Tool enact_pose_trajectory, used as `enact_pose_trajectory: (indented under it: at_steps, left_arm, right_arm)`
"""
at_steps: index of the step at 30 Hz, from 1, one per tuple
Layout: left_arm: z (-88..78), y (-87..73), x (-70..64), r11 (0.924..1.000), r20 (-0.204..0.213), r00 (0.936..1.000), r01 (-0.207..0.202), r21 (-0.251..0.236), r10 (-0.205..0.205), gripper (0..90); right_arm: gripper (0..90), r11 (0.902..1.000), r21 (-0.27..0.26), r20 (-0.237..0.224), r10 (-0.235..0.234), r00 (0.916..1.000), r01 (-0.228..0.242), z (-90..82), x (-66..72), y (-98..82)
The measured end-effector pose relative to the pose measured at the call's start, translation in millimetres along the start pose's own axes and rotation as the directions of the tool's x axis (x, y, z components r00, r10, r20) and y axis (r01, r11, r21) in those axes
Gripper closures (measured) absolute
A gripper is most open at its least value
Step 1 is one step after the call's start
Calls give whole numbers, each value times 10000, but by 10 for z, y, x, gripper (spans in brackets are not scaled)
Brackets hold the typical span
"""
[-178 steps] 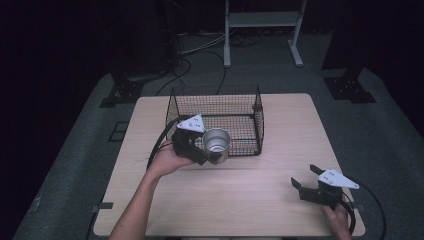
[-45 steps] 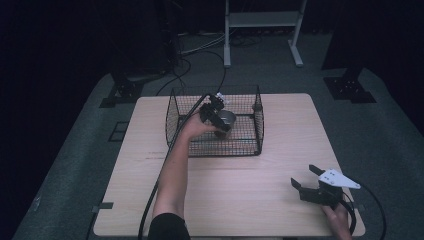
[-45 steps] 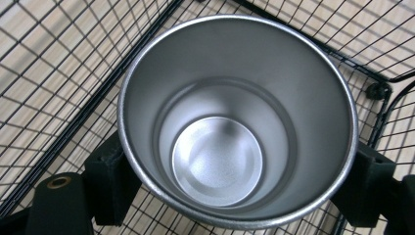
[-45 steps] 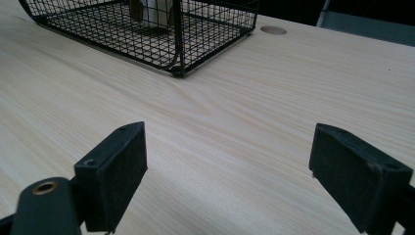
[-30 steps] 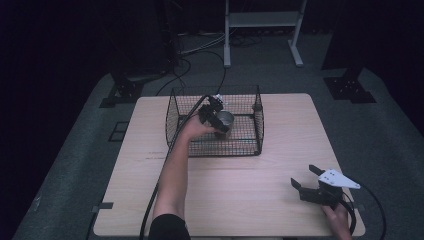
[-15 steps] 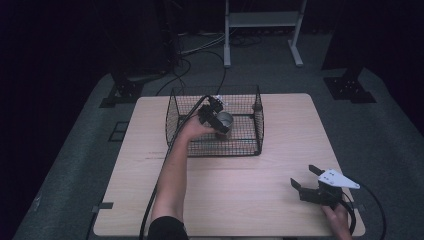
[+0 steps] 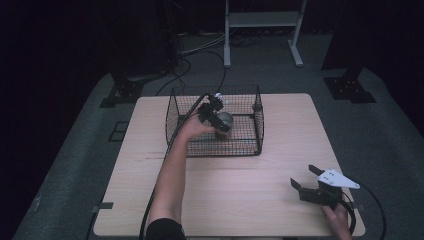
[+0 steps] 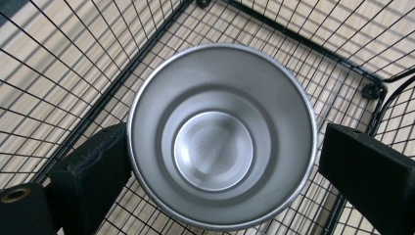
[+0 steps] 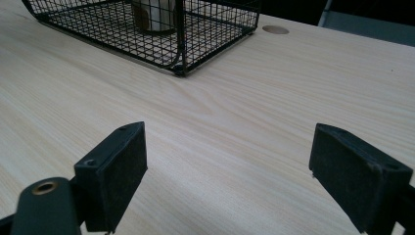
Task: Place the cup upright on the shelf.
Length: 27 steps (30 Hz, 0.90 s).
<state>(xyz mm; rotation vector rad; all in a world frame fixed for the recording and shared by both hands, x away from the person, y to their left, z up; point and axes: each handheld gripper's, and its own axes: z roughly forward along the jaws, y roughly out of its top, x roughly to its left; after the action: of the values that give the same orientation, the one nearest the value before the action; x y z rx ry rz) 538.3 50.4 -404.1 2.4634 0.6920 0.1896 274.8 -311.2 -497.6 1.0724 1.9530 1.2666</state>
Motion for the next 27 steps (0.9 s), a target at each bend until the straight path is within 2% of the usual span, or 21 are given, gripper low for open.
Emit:
enact_pose_trajectory:
  at_steps: [2,16,27]
  left_arm:
    - [-13,8,-13,9999,-115,9999,-119,-37,118,50]
    - [-131,62,-32,9994,-259,9996,-146,-309,138,33]
    - [-380,46,-104,9956,-502,9979,-449,-822,408,34]
  right_arm:
    - [134,10000,2,-1,1,10000,-1,0,-1,0]
    - [134,10000,12,36,79,10000,-79,-1,1,0]
    - [134,10000,40,99,84,9999,-85,0,1,0]
